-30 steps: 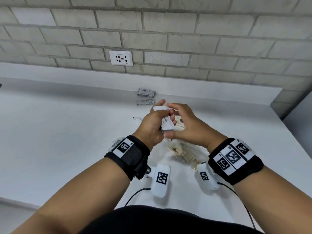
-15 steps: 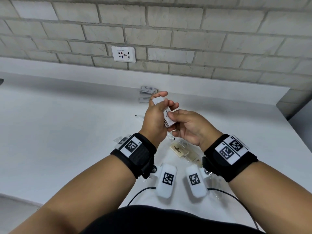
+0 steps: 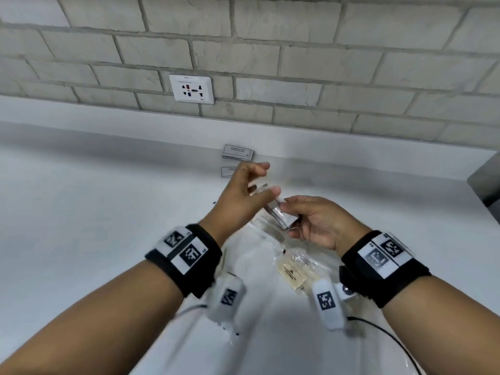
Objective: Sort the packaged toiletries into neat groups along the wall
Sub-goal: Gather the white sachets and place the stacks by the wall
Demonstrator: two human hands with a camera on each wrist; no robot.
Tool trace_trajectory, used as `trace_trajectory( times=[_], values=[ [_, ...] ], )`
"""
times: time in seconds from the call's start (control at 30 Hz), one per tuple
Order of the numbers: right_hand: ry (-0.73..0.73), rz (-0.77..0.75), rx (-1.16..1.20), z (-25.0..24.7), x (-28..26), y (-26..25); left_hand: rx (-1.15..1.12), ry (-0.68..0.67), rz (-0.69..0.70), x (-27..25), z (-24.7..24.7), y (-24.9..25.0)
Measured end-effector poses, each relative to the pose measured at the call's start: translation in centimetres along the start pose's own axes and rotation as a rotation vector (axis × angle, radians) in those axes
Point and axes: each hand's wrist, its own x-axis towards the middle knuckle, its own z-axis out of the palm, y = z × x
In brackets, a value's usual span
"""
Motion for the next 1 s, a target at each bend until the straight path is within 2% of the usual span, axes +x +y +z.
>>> trace_trajectory(
  times=[0.07,0.13,0.17,0.23,0.33,0.4,0.5,0.57,0.63,0.77,0.87,1.0],
  values=[
    [-0.018,0.056,-0.106,-1.7,1.7,-1.4,0.561,-0.308,0.155,2.5,-1.4,0.5],
    [-0.034,0.102,-0.202,-3.0,3.9,-2.9,0.979,-0.580,0.264,5.6,-1.7,0.4],
    [-0.044,0.117,-0.242,-3.6,5.0,-3.7,1.101,-0.647,0.267,7.0,-1.5,0.2],
    [-0.059,0.138,-0.328,-4.3,7.2,-5.3,1.214,-0.664,0.229,10.1,-0.8,-1.0],
    [0.002,0.155,-0.472,-5.0,10.1,-7.3,1.253,-0.663,0.175,14.5,0.0,-2.9],
    [0.055,0.096,-0.640,-5.7,12.1,-8.0,1.265,-0.647,0.105,17.0,0.3,-4.1],
    [0.090,0.037,-1.072,-6.8,15.2,-8.2,1.189,-0.578,-0.002,20.0,0.7,-6.3],
    [0.127,-0.013,-1.410,-7.4,17.2,-7.6,1.169,-0.571,-0.015,21.3,1.0,-7.7],
    [0.167,-0.084,-1.565,-7.8,18.7,-7.0,1.155,-0.582,-0.021,22.1,1.4,-8.7],
    [0.244,-0.131,-1.476,-8.6,20.3,-6.8,1.083,-0.620,-0.036,22.7,1.6,-9.0],
    [0.246,-0.099,-1.397,-9.0,20.8,-6.9,1.093,-0.668,-0.025,22.9,1.3,-8.6],
    [0.259,-0.103,-1.364,-9.2,20.4,-7.0,1.131,-0.661,-0.015,23.1,0.8,-8.6]
  ],
)
